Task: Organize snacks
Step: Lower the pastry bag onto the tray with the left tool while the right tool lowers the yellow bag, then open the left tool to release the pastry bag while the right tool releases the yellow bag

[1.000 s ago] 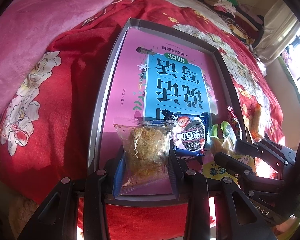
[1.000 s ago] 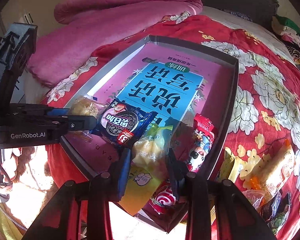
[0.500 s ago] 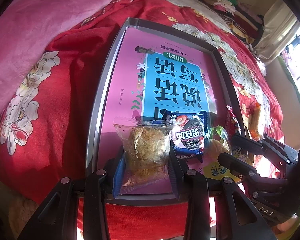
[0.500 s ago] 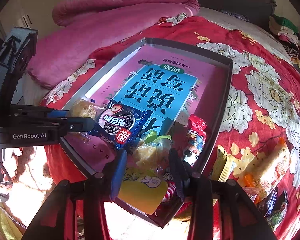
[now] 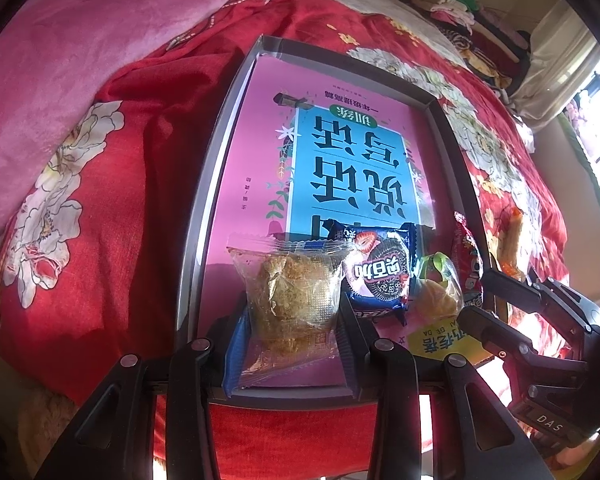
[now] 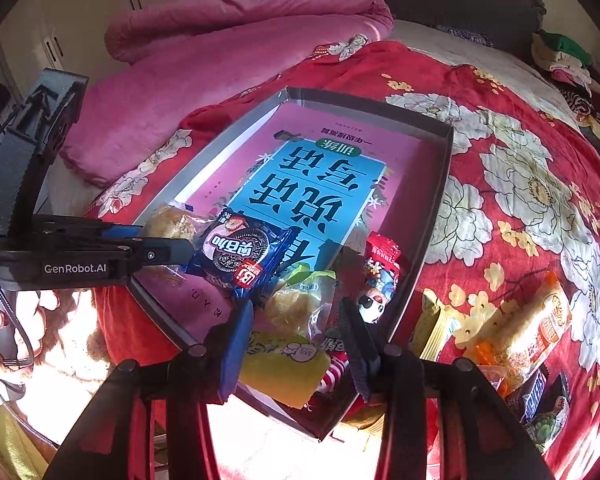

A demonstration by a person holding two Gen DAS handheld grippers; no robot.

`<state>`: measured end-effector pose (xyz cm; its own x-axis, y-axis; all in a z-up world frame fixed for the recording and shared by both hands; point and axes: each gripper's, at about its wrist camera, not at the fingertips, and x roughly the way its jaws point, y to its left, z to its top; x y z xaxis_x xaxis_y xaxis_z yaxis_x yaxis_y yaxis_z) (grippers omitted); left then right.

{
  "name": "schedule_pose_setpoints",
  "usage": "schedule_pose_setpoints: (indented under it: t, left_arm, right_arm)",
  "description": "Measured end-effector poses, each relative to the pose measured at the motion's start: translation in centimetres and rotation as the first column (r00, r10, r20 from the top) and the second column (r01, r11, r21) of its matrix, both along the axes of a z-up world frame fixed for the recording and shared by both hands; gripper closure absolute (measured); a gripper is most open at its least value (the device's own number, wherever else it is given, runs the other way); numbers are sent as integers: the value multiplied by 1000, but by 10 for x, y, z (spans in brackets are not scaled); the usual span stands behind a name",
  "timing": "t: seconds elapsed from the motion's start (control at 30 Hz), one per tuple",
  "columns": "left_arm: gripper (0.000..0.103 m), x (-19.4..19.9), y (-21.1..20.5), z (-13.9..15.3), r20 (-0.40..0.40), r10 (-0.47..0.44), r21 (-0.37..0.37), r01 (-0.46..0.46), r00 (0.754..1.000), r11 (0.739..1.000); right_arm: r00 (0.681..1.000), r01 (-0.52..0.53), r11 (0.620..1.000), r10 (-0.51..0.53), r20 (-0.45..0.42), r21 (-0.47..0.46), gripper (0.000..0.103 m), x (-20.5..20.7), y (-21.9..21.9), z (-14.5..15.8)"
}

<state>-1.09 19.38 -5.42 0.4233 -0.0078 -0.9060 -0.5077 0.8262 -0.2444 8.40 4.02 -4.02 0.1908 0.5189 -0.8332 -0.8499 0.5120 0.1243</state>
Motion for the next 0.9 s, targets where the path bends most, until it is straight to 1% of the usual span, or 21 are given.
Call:
schedule_pose_setpoints:
  t: [0.17, 0.23, 0.4, 0.53, 0.6, 0.7, 0.87, 0.9]
  left_arm:
    - [60, 0, -1, -1, -7, 0, 1, 0, 1000, 1000]
    - [58, 0, -1, -1, -9, -1, 3, 1, 1000, 1000]
    - [56, 0, -1, 2, -9, 2, 17, -2, 1000, 1000]
    - [53, -1, -1, 7, -6, 4, 28, -4, 1000, 1000]
    - [53, -1, -1, 10, -1, 4, 37, -4, 1000, 999]
    - [52, -1, -1, 15, 6, 5, 43, -5, 1000, 999]
    - [52, -1, -3, 23, 20, 4, 57, -5, 1000, 998]
    - [49, -1, -3, 25, 22, 5, 62, -6, 1000, 998]
  right_arm:
    - [1000, 20, 1000, -20, -2, 6, 58, 4, -4, 2]
    - [1000, 25, 1000, -25, -2, 5, 58, 4, -5, 2]
    - [1000, 29, 1000, -29, 3, 8, 57, 4, -6, 4]
    - [999, 35, 999, -35, 2, 14, 55, 4, -8, 6]
    - [999, 41, 999, -42, 5, 34, 54, 4, -10, 10]
    - [999, 38, 998, -38, 8, 47, 49, 4, -11, 15]
    - [999, 35, 998, -35, 10, 52, 49, 2, -11, 18]
    - [999, 33, 998, -33, 9, 53, 49, 1, -11, 18]
